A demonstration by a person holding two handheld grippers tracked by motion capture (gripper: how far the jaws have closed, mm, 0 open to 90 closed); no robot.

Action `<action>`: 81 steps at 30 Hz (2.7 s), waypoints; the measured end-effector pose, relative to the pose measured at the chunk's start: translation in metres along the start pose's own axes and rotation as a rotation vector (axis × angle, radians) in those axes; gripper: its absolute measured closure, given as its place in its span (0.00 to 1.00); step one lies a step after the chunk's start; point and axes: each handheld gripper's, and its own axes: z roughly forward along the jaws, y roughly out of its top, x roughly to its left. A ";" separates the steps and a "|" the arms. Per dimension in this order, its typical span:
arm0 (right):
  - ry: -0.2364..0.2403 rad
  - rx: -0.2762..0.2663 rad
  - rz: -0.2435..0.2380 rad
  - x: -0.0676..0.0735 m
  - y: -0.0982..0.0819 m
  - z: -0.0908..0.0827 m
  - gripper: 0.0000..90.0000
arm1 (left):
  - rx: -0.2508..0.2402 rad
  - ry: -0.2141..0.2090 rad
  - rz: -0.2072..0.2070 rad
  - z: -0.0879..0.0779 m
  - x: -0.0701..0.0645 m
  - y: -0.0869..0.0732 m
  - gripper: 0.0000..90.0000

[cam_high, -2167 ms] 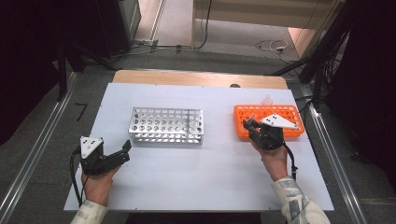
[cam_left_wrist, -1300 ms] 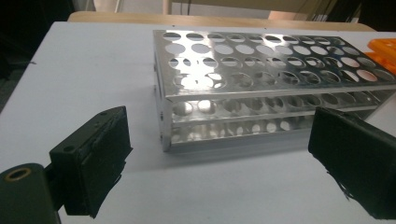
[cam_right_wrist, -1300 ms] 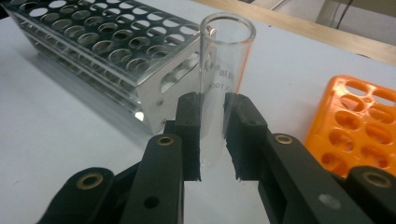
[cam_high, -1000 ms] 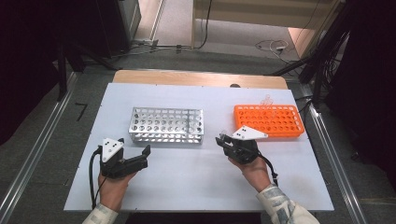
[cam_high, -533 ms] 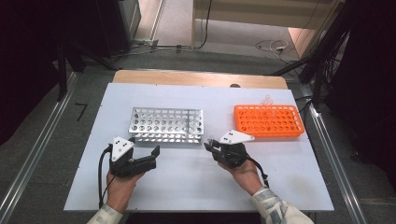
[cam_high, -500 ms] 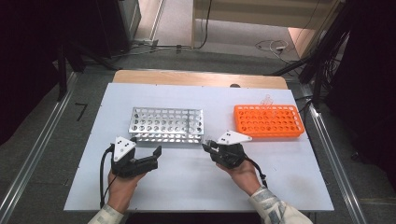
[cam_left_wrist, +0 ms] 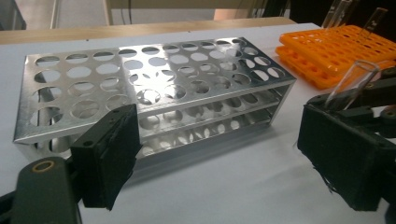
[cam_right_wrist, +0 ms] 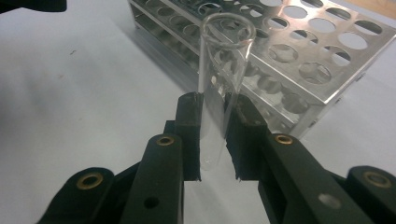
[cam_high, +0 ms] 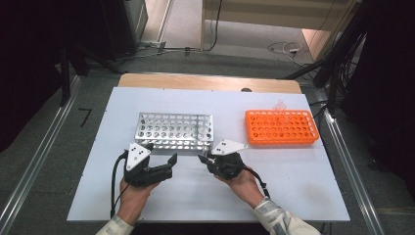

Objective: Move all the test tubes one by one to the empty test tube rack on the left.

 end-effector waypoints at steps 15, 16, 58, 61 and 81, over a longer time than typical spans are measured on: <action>0.016 0.006 -0.017 0.007 0.006 0.010 0.82 | -0.012 -0.074 0.021 0.006 -0.016 0.007 0.22; 0.020 0.004 -0.024 0.007 0.006 0.011 0.82 | -0.012 -0.077 0.021 0.006 -0.016 0.007 0.23; 0.070 0.000 -0.044 0.024 0.015 0.019 0.81 | 0.009 -0.185 0.124 0.023 -0.039 0.007 0.80; 0.069 0.002 -0.043 0.024 0.015 0.019 0.82 | 0.008 -0.178 0.131 0.023 -0.039 0.007 0.82; 0.108 0.006 -0.016 0.019 0.016 0.017 0.42 | -0.015 -0.160 0.073 0.018 -0.026 0.015 0.84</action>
